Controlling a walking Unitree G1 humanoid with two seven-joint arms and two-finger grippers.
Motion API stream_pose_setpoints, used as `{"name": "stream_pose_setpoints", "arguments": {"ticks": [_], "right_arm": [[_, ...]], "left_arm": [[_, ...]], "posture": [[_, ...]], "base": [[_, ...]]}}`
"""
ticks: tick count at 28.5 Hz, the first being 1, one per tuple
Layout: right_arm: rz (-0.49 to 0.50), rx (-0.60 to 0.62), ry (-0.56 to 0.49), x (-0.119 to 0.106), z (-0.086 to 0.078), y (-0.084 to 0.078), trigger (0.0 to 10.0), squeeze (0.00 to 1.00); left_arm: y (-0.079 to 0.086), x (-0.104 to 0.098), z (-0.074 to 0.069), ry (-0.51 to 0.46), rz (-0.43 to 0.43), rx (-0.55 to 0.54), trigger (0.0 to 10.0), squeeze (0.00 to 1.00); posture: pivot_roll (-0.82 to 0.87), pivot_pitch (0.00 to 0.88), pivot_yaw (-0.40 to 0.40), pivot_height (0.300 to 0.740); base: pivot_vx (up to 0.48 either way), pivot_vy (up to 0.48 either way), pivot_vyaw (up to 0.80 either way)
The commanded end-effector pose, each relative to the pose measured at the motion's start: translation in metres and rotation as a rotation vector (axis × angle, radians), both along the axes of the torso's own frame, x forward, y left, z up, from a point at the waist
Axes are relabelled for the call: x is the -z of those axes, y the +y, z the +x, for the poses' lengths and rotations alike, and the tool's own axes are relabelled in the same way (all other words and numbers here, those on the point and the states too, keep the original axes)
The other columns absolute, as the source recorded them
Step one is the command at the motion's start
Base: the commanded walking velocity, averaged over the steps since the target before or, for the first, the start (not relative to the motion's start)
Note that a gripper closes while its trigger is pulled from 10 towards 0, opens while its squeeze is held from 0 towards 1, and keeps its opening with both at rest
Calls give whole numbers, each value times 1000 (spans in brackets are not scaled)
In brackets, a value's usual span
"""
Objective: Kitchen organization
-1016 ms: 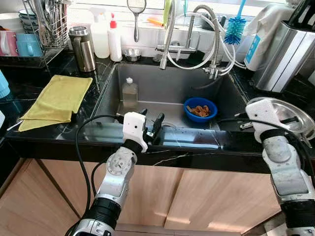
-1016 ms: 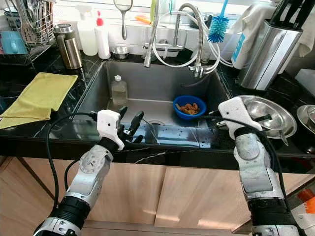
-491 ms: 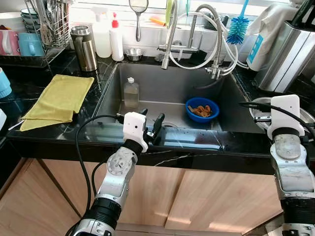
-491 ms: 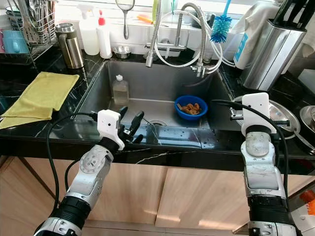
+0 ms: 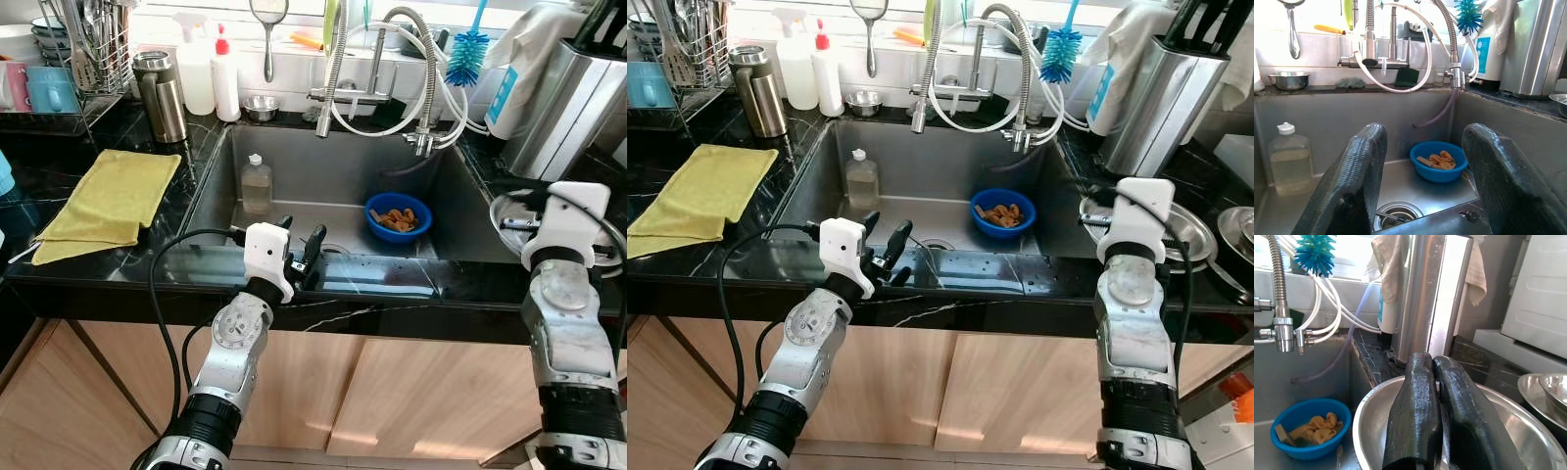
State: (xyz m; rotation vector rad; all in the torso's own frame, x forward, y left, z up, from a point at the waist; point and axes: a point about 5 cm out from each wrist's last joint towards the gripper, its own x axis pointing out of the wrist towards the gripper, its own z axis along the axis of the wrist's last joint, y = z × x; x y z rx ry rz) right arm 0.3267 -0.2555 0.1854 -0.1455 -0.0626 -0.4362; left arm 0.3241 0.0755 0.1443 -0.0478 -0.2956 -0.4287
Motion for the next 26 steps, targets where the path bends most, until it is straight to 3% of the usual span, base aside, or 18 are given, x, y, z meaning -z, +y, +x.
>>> {"name": "stream_pose_setpoints", "arguments": {"ticks": [1,7,12,16,19,23,26], "right_arm": [[24,7,-49,-8,0,-1,10000,0],[15,51,-142,-24,-3,-3,10000,0],[-56,128,-216,-46,-9,-7,10000,0],[-67,124,-228,-49,-9,-5,10000,0],[-188,15,-246,-63,-4,12,10000,0],[-173,-186,-169,-52,7,29,10000,0],[-239,-264,-129,-49,13,35,10000,0]], "left_arm": [[-4,-3,2,-7,1,9,10000,0],[-4,-2,1,-5,2,9,10000,0],[-4,-2,1,-6,0,12,10000,0],[-4,-2,0,-6,0,13,10000,0],[-5,-1,0,-3,-2,13,10000,0],[-5,-2,1,-5,-3,9,10000,0],[-4,-2,2,-7,-3,5,10000,0]], "posture": [[107,6,-87,740],[111,2,-89,740],[108,0,-88,740],[107,1,-88,740],[105,3,-90,740],[108,2,-92,740],[111,3,-92,740]], "base": [[0,0,0],[0,0,0],[0,0,0],[0,0,0],[0,0,0],[0,0,0],[0,0,0]]}}
